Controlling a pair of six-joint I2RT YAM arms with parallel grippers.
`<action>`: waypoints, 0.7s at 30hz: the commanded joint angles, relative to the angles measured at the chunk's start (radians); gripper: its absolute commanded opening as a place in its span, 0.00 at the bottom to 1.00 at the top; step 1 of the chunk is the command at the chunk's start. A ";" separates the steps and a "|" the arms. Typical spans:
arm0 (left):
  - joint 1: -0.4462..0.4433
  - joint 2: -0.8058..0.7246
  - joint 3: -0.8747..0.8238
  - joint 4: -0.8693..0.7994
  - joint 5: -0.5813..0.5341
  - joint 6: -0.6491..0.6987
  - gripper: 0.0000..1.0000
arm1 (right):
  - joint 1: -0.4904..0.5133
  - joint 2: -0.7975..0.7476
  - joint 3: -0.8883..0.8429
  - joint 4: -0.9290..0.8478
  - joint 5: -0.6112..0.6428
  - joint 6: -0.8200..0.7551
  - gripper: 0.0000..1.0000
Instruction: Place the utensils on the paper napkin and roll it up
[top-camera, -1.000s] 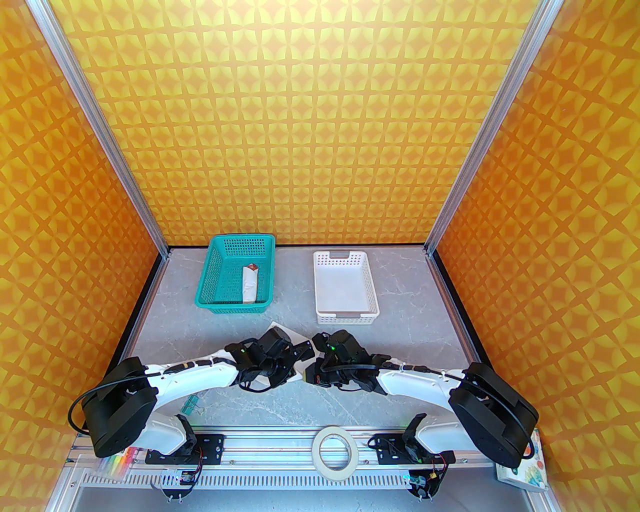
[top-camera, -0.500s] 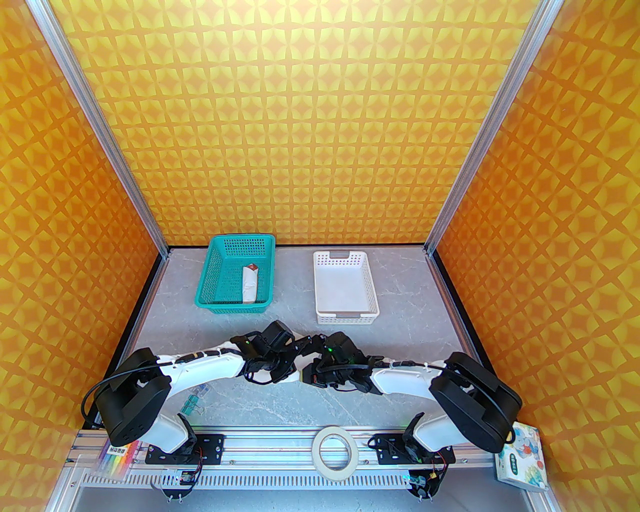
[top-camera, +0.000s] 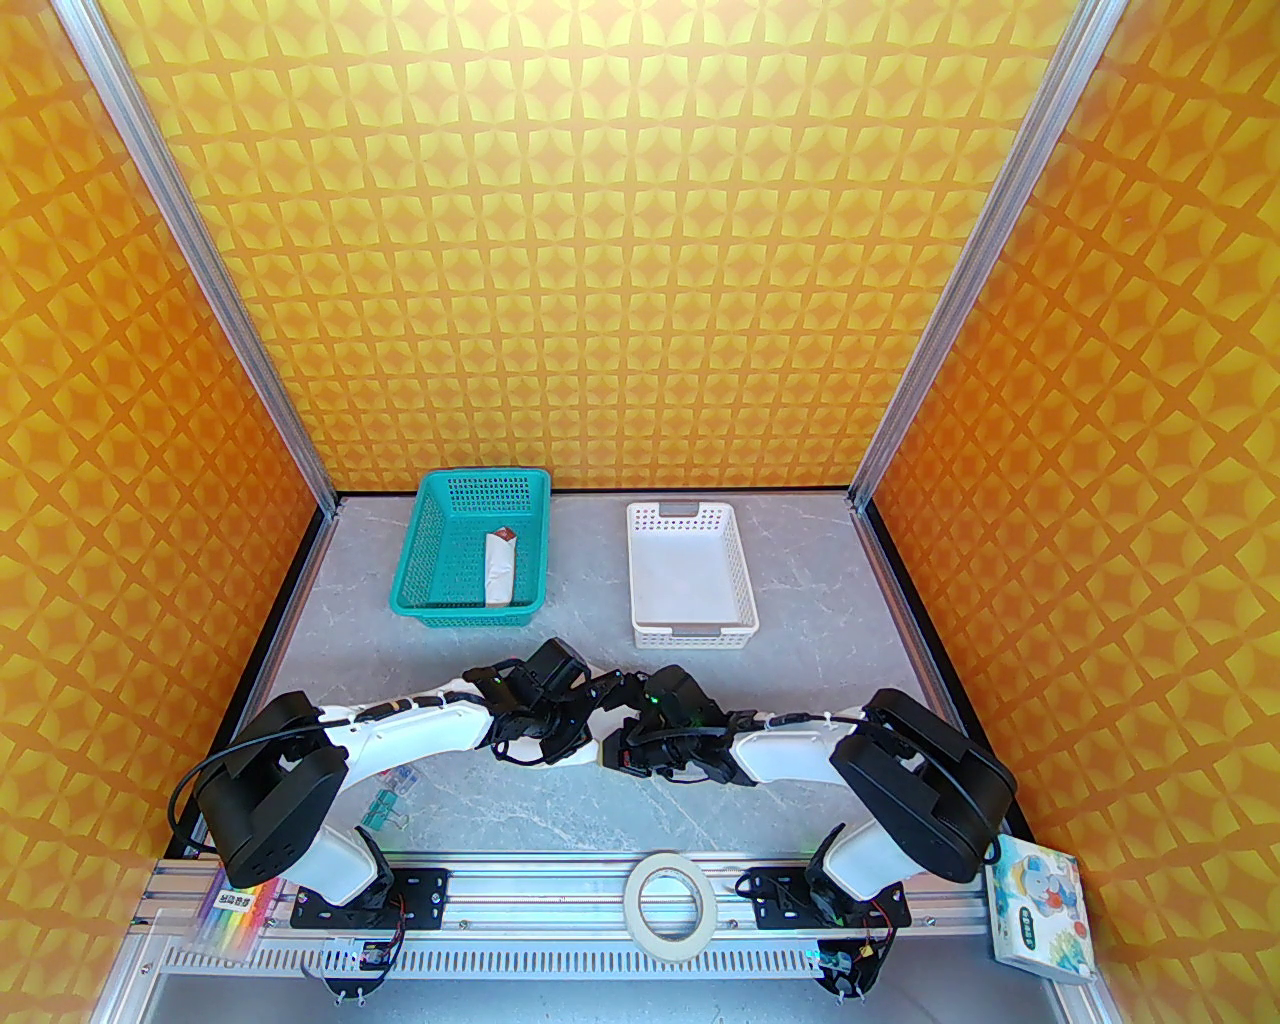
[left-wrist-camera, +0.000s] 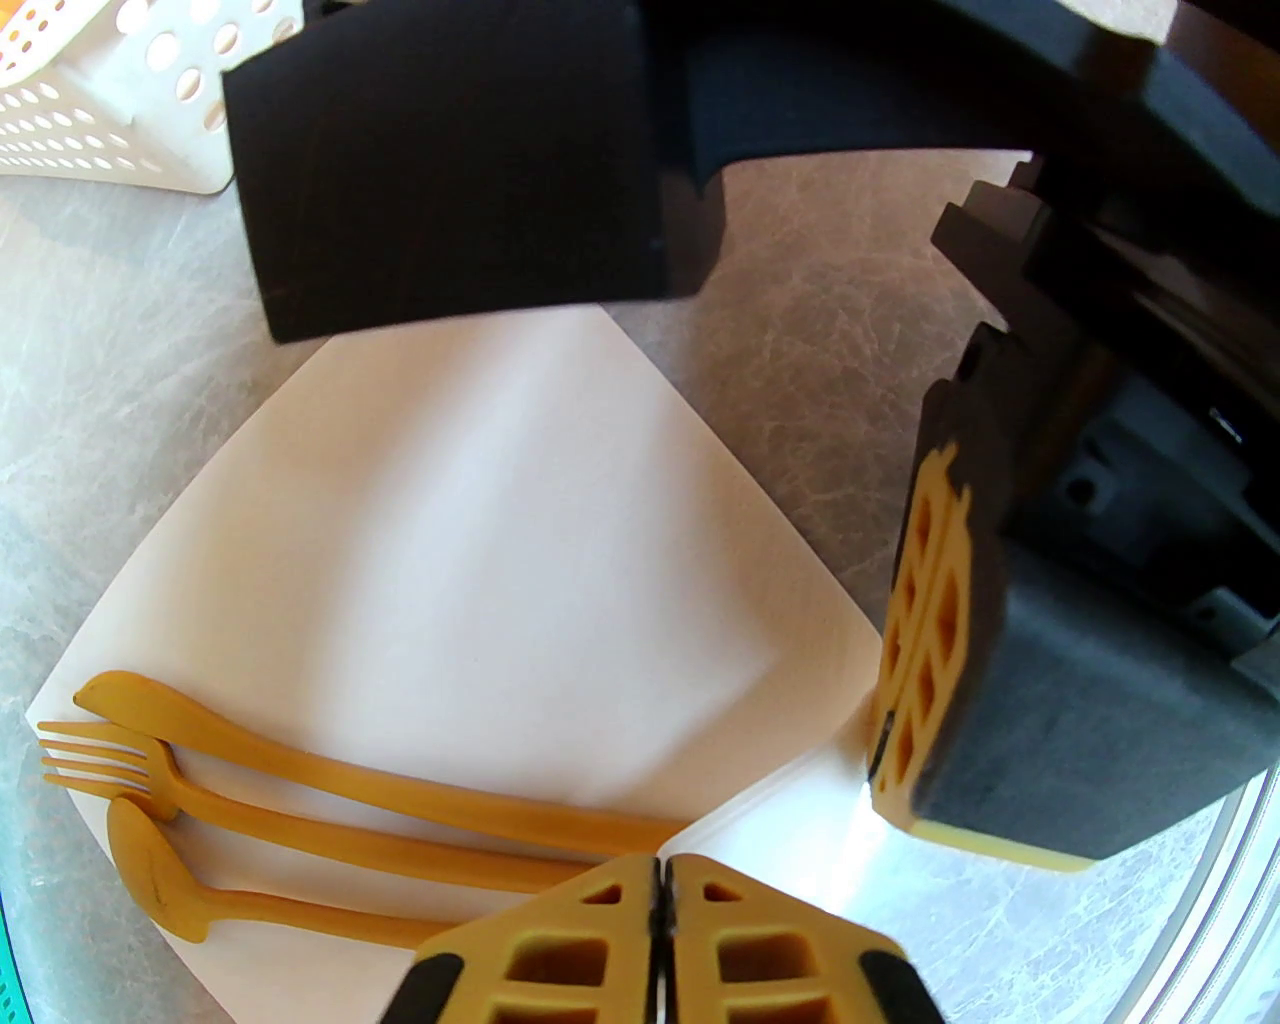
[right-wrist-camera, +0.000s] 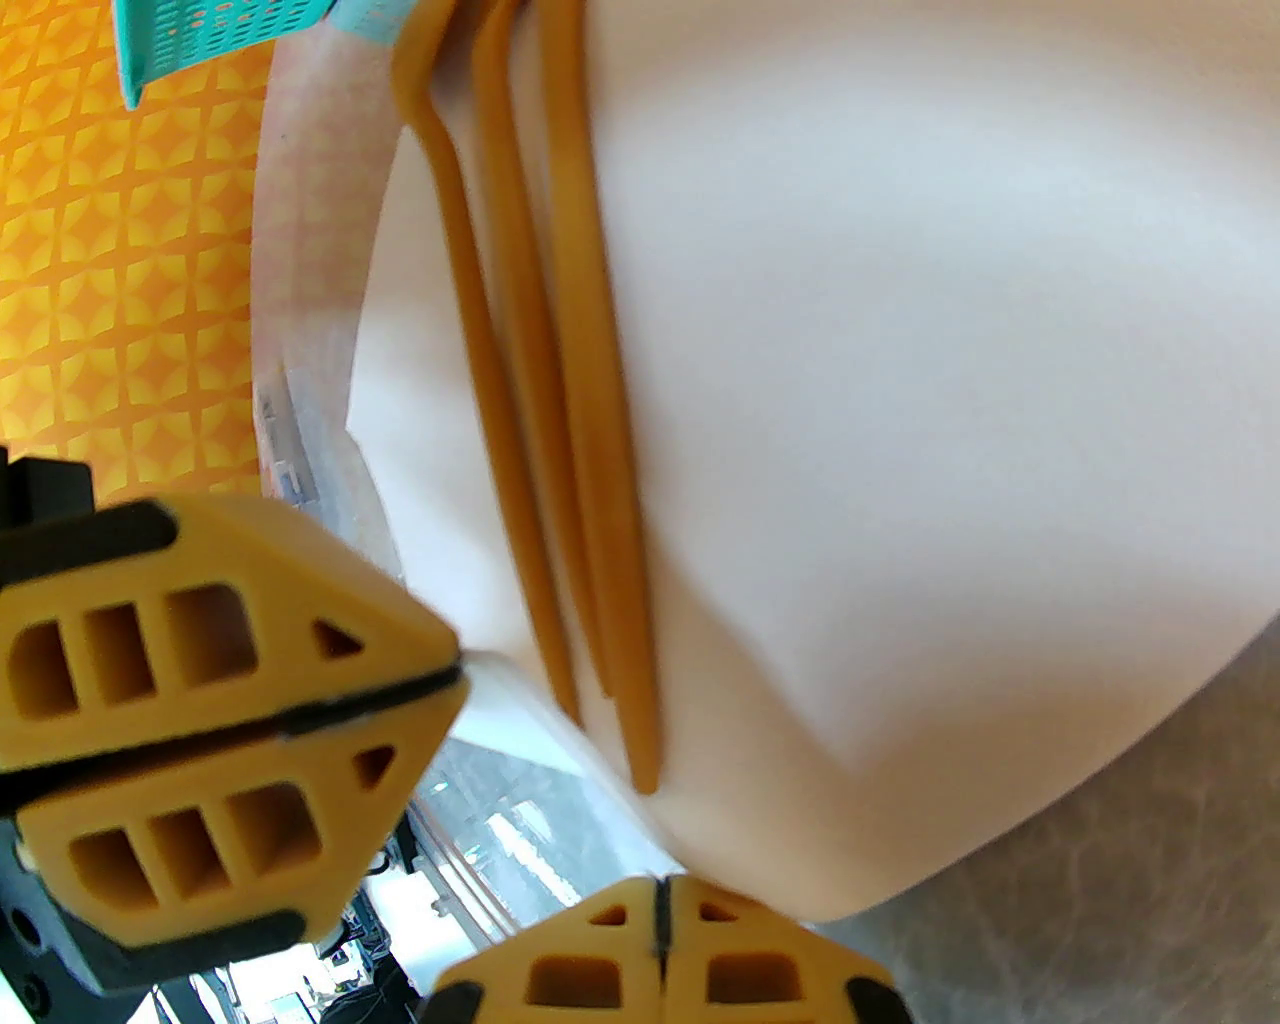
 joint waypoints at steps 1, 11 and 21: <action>0.007 0.011 0.025 -0.021 0.021 0.006 0.08 | 0.006 0.018 0.030 0.015 0.019 0.002 0.00; 0.007 0.002 0.020 -0.017 0.021 0.006 0.12 | 0.005 0.043 0.043 -0.025 0.040 -0.009 0.00; 0.031 -0.191 -0.043 0.030 0.040 -0.133 0.26 | 0.006 0.069 0.043 -0.106 0.054 -0.044 0.00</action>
